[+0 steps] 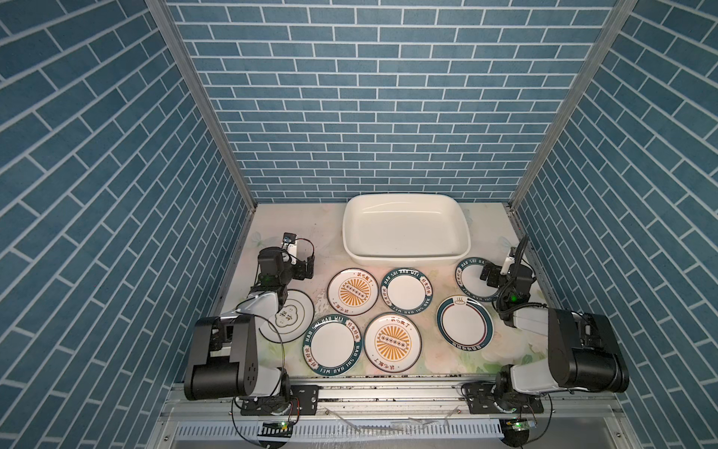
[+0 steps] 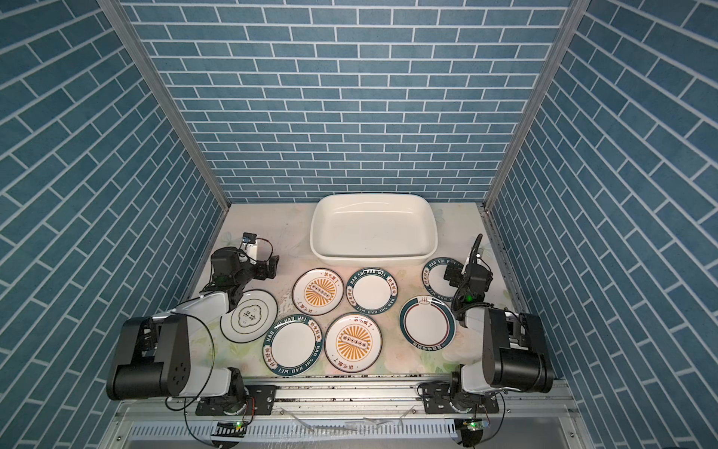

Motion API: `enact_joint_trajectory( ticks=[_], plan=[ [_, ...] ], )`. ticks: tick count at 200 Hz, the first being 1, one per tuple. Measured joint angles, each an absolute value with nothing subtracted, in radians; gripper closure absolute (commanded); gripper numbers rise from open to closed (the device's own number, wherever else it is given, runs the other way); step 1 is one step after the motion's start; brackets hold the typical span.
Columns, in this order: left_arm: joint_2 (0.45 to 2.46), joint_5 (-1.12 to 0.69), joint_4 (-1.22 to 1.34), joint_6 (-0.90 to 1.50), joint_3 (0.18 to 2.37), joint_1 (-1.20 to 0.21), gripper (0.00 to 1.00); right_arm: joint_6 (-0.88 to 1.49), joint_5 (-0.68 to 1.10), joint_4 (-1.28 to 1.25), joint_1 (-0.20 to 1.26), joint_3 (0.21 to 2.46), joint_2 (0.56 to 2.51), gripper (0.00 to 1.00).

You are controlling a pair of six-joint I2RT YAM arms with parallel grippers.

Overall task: Place the plates into the plastic bin on the countertop
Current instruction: Pick up the plate from the middle-right of the table.

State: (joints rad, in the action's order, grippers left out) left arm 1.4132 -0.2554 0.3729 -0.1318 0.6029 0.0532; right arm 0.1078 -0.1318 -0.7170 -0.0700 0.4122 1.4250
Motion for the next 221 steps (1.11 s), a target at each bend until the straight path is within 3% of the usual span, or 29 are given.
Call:
enact_joint_trajectory(
  ticks=[42, 99, 221],
  plan=[
    [1.402, -0.254, 0.176, -0.160, 0.684, 0.053, 0.00, 0.130, -0.166, -0.560, -0.067, 0.481, 1.277, 0.01],
    [1.392, -0.252, -0.100, -0.175, 0.868, 0.052, 0.00, 0.371, -0.216, 0.035, -0.065, 0.846, 1.225, 0.01],
    [1.359, -0.317, -0.579, -0.218, 1.165, 0.037, 0.00, 0.607, -0.130, 0.631, -0.065, 0.772, 1.019, 0.14]
  ],
)
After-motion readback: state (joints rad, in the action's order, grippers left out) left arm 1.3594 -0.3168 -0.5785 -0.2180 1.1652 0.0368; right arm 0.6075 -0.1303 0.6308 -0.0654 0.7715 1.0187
